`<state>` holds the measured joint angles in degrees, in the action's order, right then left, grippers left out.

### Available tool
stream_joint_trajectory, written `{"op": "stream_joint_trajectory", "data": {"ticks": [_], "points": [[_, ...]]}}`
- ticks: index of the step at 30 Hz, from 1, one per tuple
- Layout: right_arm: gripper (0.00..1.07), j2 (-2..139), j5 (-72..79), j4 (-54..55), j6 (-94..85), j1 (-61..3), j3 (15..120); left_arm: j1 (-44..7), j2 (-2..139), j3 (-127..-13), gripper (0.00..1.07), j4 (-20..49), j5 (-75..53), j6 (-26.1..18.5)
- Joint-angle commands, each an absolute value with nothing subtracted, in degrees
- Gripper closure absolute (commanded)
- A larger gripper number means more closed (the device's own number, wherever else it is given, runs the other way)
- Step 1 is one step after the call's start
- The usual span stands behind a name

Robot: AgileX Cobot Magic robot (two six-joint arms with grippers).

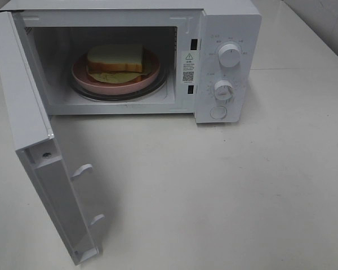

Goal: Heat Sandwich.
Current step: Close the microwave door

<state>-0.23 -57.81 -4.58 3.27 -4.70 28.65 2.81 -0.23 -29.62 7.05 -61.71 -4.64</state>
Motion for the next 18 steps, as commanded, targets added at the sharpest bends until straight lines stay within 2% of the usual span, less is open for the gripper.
{"op": "stream_joint_trajectory", "data": {"ticks": [1, 18], "points": [[0.32, -1.72, -57.18, -4.30, 2.75, -4.47, 28.53, 3.09, -0.69, -29.56, 0.09, 7.16, -61.13, -4.35], [0.32, -1.72, -57.18, -4.30, 2.75, -4.47, 28.53, 3.09, -0.69, -29.56, 0.09, 7.16, -61.13, -4.35]]}}
